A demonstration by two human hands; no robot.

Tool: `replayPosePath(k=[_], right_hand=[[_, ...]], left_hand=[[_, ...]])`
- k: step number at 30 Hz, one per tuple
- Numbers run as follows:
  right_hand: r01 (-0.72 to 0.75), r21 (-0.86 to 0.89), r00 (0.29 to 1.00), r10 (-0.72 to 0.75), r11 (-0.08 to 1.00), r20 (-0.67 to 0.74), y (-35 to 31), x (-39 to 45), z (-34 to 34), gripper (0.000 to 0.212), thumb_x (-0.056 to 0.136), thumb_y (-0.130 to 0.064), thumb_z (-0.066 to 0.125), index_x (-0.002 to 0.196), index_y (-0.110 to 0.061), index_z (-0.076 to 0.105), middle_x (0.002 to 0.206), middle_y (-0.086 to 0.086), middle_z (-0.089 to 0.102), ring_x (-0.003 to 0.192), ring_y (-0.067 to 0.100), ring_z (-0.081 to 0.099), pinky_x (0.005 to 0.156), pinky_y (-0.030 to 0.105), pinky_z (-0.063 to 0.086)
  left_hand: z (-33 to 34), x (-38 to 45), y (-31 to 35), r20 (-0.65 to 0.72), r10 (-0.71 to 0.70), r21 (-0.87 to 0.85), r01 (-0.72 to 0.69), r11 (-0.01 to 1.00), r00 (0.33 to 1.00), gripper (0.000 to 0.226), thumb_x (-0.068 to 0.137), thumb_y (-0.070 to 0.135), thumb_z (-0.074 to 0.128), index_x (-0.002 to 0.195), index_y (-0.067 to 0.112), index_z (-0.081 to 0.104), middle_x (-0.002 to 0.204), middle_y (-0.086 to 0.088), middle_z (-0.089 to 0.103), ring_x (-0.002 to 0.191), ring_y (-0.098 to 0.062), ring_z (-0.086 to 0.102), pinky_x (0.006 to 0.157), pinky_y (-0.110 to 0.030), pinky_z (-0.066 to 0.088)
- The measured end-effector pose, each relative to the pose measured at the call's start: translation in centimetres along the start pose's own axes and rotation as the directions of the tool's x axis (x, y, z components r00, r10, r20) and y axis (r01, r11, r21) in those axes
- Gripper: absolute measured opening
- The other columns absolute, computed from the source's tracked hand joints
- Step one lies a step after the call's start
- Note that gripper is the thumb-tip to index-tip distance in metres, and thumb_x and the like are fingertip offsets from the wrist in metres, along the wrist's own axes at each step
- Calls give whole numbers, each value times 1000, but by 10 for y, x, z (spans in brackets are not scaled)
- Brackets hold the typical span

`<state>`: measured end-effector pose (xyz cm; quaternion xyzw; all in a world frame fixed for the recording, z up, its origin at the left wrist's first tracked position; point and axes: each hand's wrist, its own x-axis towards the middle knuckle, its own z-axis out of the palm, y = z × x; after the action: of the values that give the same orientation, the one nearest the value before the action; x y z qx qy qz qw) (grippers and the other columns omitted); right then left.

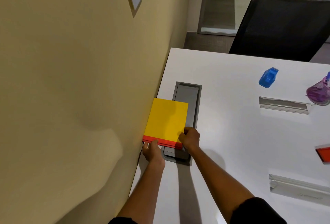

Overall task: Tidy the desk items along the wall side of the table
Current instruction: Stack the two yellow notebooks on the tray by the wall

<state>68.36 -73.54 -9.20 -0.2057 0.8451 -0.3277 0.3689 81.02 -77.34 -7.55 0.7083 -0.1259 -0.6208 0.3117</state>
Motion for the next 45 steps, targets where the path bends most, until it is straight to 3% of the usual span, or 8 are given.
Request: replayPosePath(k=[8,14,16,21,24,38,41,45], right_hand=[[2,-45,999,-1,999,34,-13,23,-11,40,85,7,57,57,-15,40,59,0,41,56,11,42,62,28,41],[25,-84,999,-23,996,25,-9,27,-9,27,86,7,57,66,-8,49,68,5,48,73,24,54,61,26,44],[64,-159,998,-67,985,-12,-10,26,-6,3,91,-2,58,90,-5,58,97,10,57,89,25,59,72,28,49],[439,-512,898,-360,738,251,-15,24,4,56,98,-16,54,150,-18,33,163,4,18,150,28,16,121,40,19],[528,-638,848,-308,561,430,-10,22,14,62,98,-26,56,153,-20,26,165,5,4,152,33,1,123,51,13],[581,-632,811,-301,513,501,1,16,22,56,99,-33,53,150,-22,32,165,4,7,152,36,1,119,57,19],[581,-620,814,-390,527,430,-6,25,18,39,99,-33,53,136,-20,50,159,7,27,147,33,22,116,50,29],[459,-598,884,-403,658,235,-29,59,-2,53,100,-40,48,148,-21,35,159,7,27,145,30,27,116,49,31]], left_hand=[[18,4,8,94,40,-8,-40,999,995,56,88,-5,51,143,0,38,147,-19,41,137,-37,39,115,-45,33],[18,10,0,99,63,7,-64,998,993,19,85,-7,57,94,9,60,102,-9,58,81,-19,52,68,-28,43],[17,10,-2,88,84,15,-85,996,993,25,86,-5,57,105,11,61,112,-12,59,96,-25,58,80,-32,48],[17,1,-2,50,79,24,-81,996,996,55,92,1,51,146,8,38,147,-15,44,135,-35,44,109,-43,38],[18,-3,-2,67,52,-12,-51,999,996,50,97,6,45,147,6,36,151,-15,41,138,-34,40,112,-42,35],[17,-14,6,112,-9,-152,26,988,994,56,100,36,43,149,12,32,154,-13,36,141,-34,35,115,-46,29],[17,-14,5,99,2,-152,14,988,995,57,99,38,46,148,11,34,153,-13,38,140,-35,37,115,-46,31],[17,-9,3,84,21,-144,-9,990,996,56,100,42,41,147,12,35,153,-12,39,141,-36,36,116,-49,29]])
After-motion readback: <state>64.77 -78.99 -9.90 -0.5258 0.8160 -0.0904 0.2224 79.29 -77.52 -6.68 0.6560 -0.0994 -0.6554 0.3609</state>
